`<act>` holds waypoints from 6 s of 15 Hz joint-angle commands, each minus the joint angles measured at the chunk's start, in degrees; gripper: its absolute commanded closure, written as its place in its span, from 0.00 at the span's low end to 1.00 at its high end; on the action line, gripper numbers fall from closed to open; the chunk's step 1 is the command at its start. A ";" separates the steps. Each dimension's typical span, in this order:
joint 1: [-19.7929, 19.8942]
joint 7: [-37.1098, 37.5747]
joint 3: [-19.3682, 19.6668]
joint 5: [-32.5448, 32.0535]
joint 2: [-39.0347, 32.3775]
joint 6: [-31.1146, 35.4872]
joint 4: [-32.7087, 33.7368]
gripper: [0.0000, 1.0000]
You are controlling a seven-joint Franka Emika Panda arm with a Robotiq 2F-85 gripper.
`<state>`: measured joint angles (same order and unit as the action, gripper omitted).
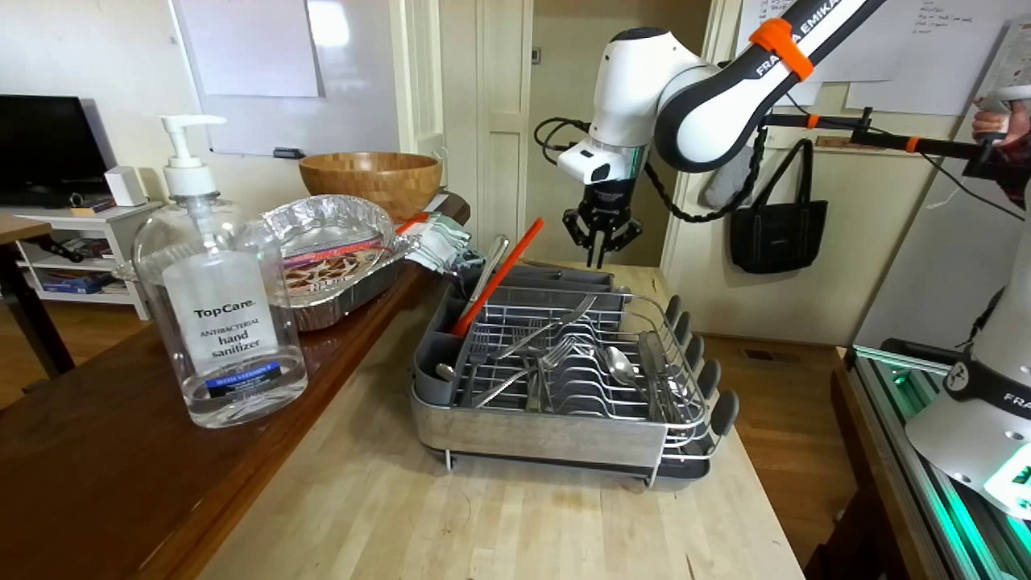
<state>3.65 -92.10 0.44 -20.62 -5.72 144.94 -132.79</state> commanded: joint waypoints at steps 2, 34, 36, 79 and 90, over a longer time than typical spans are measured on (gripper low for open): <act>-1.77 5.90 -0.83 0.42 4.60 5.22 -7.46 0.45; -1.86 8.44 0.23 -15.82 -8.23 20.18 -4.39 0.01; -1.67 8.12 0.17 -15.62 -8.90 20.15 -3.97 0.06; -4.38 4.95 -2.97 -2.71 -6.06 13.28 -4.69 0.00; -4.39 7.59 -2.37 -3.72 -10.54 13.62 -0.03 0.00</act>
<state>-0.18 -86.54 -2.83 -22.67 -15.96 157.39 -133.34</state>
